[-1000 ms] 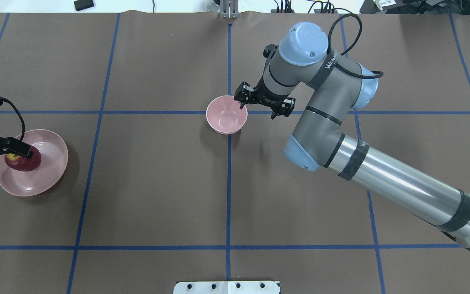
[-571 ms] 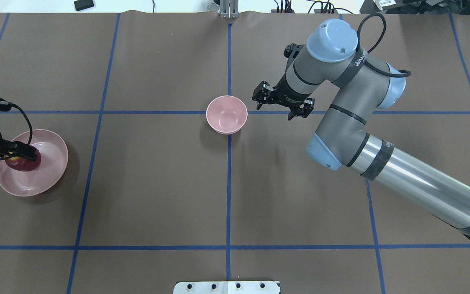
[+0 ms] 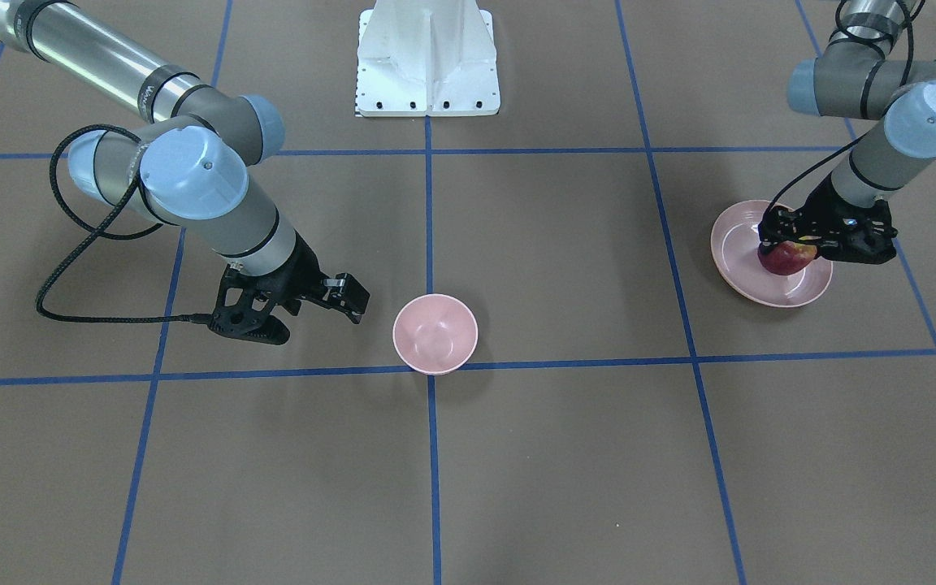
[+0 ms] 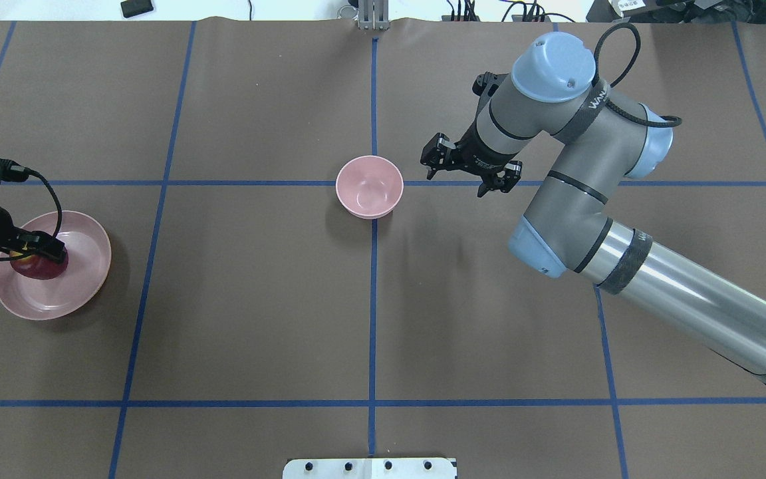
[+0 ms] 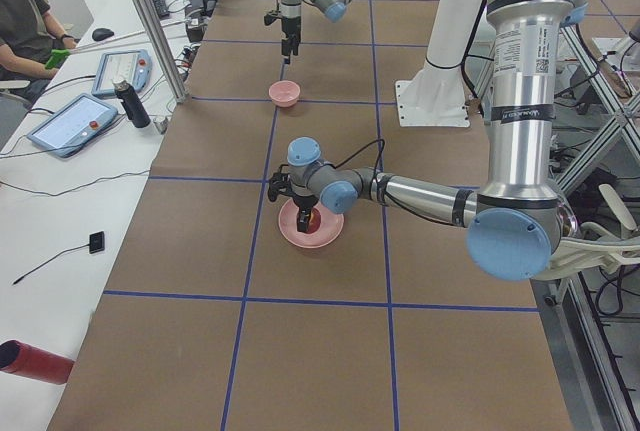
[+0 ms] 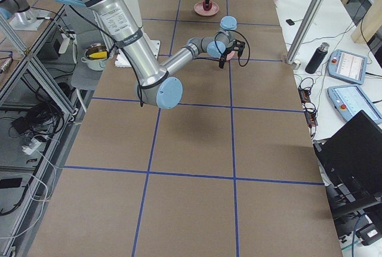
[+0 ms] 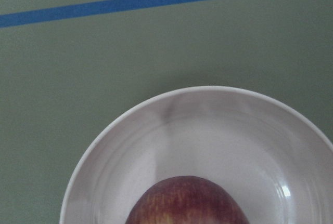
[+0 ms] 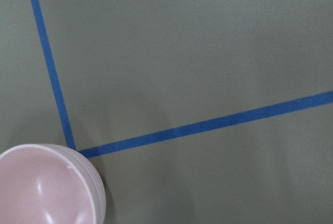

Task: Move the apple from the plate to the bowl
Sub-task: 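Release the bowl and raise the right gripper while the left gripper descends onto the apple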

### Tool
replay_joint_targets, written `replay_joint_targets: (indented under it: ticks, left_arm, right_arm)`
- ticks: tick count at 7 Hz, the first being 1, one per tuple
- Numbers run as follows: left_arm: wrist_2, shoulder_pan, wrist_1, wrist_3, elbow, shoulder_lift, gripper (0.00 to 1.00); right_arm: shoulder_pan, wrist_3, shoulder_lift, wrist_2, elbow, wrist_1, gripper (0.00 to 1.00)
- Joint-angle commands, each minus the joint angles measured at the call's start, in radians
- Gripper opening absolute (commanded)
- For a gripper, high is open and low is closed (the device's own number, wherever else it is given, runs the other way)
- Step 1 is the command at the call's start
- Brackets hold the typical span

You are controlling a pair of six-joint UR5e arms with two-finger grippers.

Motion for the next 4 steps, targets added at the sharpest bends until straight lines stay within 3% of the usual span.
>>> replay_joint_targets:
  ticks: [1,2,3,4]
  left_arm:
    - [-0.074,-0.002,0.038,0.001,-0.065,-0.013,0.00]
    - [-0.169,-0.018,0.117,-0.008,-0.126,-0.055,0.00]
    - [-0.168,-0.017,0.227,-0.053,-0.173,-0.146,0.00]
    - [-0.164,0.004,0.295,-0.225,-0.153,-0.318,0.00]
  right_arm:
    - [0.031,-0.010,-0.016,0.035,0.006,-0.003,1.00]
    - [0.075,-0.066,-0.111,0.094,0.091,-0.005,1.00]
    - [0.138,-0.171,-0.226,0.148,0.170,-0.008,1.00]
    - [0.198,-0.291,-0.310,0.190,0.183,-0.006,1.00]
